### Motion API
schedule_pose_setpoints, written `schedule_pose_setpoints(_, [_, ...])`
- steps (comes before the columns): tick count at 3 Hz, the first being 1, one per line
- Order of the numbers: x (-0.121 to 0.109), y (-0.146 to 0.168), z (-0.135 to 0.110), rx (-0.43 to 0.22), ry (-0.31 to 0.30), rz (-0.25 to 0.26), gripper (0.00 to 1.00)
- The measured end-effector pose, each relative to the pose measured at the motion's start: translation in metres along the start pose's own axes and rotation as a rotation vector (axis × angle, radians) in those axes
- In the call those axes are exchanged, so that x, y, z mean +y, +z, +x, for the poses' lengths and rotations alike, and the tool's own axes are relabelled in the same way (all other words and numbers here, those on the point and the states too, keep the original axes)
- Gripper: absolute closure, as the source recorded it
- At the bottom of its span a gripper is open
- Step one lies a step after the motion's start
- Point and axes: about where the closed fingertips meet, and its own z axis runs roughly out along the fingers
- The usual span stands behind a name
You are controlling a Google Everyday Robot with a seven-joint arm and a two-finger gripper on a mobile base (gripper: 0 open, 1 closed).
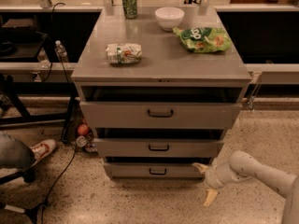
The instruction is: Open bottom drawer
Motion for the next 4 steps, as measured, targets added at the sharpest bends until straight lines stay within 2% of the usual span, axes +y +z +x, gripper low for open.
schedule_pose_setpoints(2, [-0.023,0.02,0.05,0.024,-0.05,0.07,0.0])
schedule_pose_setpoints(3, [-0.035,0.047,0.066,0.048,-0.046,0.071,0.0])
schedule_pose_setpoints(4, [-0.047,0.073,0.071,0.052,-0.057,0.089,0.0])
